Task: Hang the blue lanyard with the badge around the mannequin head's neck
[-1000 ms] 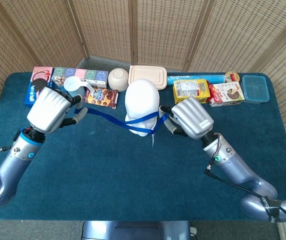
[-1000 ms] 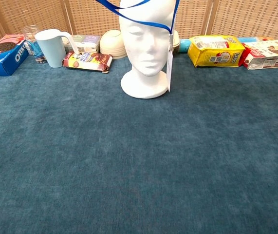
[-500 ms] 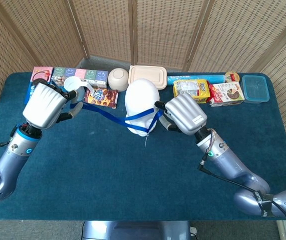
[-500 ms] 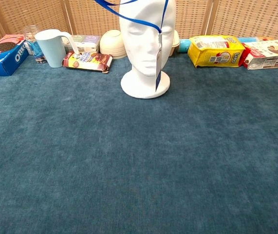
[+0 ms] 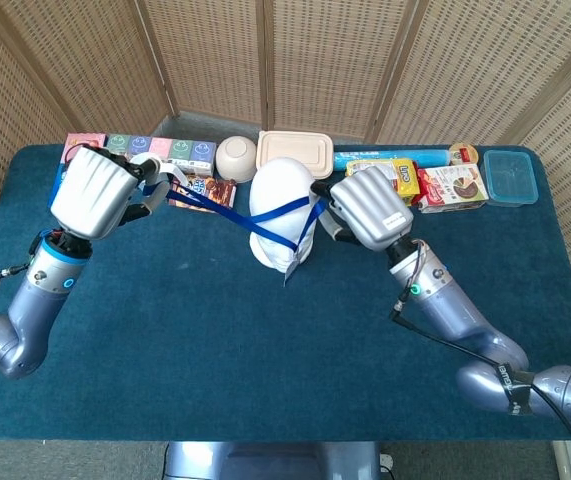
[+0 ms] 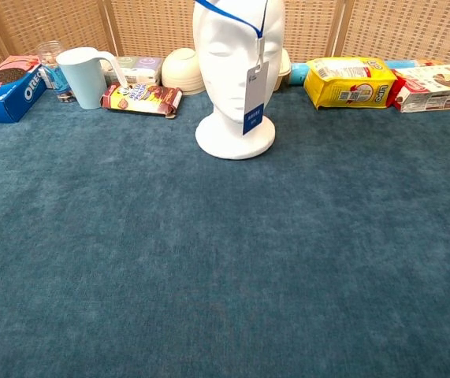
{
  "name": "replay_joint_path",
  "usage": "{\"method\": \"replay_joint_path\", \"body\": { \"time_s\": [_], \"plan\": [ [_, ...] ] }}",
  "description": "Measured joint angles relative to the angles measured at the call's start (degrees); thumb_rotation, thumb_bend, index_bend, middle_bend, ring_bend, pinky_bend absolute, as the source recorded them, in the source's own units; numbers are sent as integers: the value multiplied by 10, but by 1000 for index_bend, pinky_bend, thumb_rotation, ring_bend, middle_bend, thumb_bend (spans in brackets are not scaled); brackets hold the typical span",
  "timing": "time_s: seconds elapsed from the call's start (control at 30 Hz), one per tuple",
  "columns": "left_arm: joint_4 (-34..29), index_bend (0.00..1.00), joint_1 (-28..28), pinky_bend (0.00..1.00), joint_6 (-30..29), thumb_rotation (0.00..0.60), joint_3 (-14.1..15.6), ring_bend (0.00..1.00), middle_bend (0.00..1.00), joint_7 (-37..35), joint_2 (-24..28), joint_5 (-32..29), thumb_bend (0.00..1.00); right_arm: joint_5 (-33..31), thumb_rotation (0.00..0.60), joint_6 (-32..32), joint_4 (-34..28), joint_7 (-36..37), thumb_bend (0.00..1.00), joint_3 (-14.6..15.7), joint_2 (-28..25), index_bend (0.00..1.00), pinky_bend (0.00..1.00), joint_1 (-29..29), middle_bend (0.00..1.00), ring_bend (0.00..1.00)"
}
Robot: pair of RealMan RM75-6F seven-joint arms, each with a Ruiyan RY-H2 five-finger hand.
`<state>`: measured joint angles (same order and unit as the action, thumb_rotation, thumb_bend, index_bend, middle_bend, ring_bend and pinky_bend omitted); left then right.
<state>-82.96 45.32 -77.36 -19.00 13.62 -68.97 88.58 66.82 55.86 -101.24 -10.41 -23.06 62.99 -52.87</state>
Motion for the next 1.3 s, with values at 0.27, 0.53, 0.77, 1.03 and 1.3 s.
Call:
{"method": "replay_joint_path", "body": {
  "time_s": [0.27,0.53,0.77,1.03,1.3],
  "plan": [
    [23,667,19,1000,6,469,-7,1000,1000,11,-22,-7,383,-15,600,-1,28,1,597,-7,8,729,1000,-12,1000,1000],
    [48,667,36,1000,8,467,-15,1000,1000,21,-35,-12,383,-30,600,-1,63,2,597,-14,22,730,1000,-27,1000,1000],
    [75,667,45,1000,-3,469,-20,1000,1000,23,-45,-12,383,-37,600,0,69,-2,598,-17,20,733,1000,-33,1000,1000],
    [114,667,56,1000,-4,477,-13,1000,1000,28,-62,-6,382,-50,600,-4,88,-12,598,-19,28,733,1000,-44,1000,1000],
    [148,667,69,1000,0,481,-7,1000,1000,30,-79,-4,383,-66,600,-13,118,-26,598,-20,43,733,1000,-63,1000,1000]
  ]
}}
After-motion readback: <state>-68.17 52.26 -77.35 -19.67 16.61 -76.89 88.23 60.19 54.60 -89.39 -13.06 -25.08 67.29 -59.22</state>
